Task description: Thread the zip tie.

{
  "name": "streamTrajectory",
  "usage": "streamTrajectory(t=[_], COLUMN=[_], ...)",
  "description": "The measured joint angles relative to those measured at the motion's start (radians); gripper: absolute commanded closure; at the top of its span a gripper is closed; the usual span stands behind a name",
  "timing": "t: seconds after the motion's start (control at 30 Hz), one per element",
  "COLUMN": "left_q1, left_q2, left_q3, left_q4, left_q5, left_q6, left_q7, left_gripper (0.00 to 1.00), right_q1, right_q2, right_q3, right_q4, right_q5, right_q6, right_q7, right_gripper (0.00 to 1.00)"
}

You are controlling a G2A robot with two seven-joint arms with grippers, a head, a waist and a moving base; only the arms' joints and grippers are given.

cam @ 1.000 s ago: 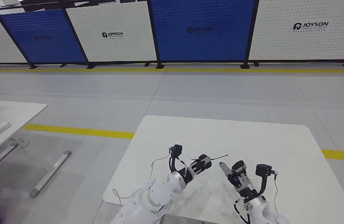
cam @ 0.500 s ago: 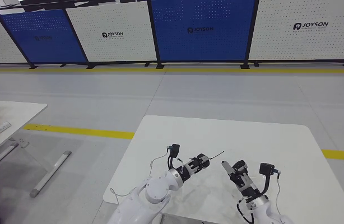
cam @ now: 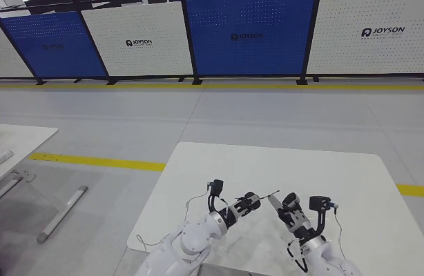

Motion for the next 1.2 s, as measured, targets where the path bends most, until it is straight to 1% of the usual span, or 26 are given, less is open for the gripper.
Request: streamTrajectory(t=[0.17, 0.43, 0.57, 0.67, 0.7, 0.77, 0.8, 1.07, 1.2], left_q1=[0.009, 0.008, 0.009, 0.009, 0.008, 0.008, 0.008, 0.009, 0.015], left_q2=[0.002, 0.002, 0.002, 0.002, 0.002, 0.002, 0.002, 0.002, 0.003], left_q3=[0.001, 0.005, 0.008, 0.01, 0.011, 0.012, 0.013, 0.015, 0.015], left_q4=[-0.013, -0.013, -0.014, -0.013, -0.013, -0.011, -0.011, -0.011, -0.016], left_q5=[0.01, 0.015, 0.02, 0.024, 0.024, 0.025, 0.025, 0.027, 0.034], left_q6=[-0.002, -0.004, -0.004, -0.004, -0.004, -0.004, -0.004, -0.012, -0.029], left_q7=[0.004, 0.006, 0.011, 0.014, 0.014, 0.014, 0.014, 0.018, 0.02], left_gripper=[1.0, 1.0, 1.0, 1.0, 1.0, 1.0, 1.0, 1.0, 1.0], right_q1=[0.01, 0.021, 0.025, 0.027, 0.028, 0.028, 0.028, 0.024, 0.024], right_q2=[-0.002, -0.003, -0.004, -0.004, -0.004, -0.005, -0.005, -0.006, -0.006], right_q3=[-0.007, -0.016, -0.02, -0.021, -0.022, -0.023, -0.024, -0.026, -0.03], right_q4=[0.005, 0.018, 0.023, 0.026, 0.026, 0.027, 0.028, 0.026, 0.024], right_q5=[0.003, 0.006, 0.004, 0.004, 0.003, 0.002, 0.001, -0.005, -0.011], right_q6=[-0.001, -0.012, -0.015, -0.017, -0.018, -0.017, -0.017, -0.02, -0.023], right_q7=[0.021, 0.042, 0.049, 0.05, 0.05, 0.05, 0.049, 0.04, 0.046], right_gripper=[0.82, 0.73, 0.73, 0.75, 0.82, 0.89, 1.0, 1.0, 1.0])
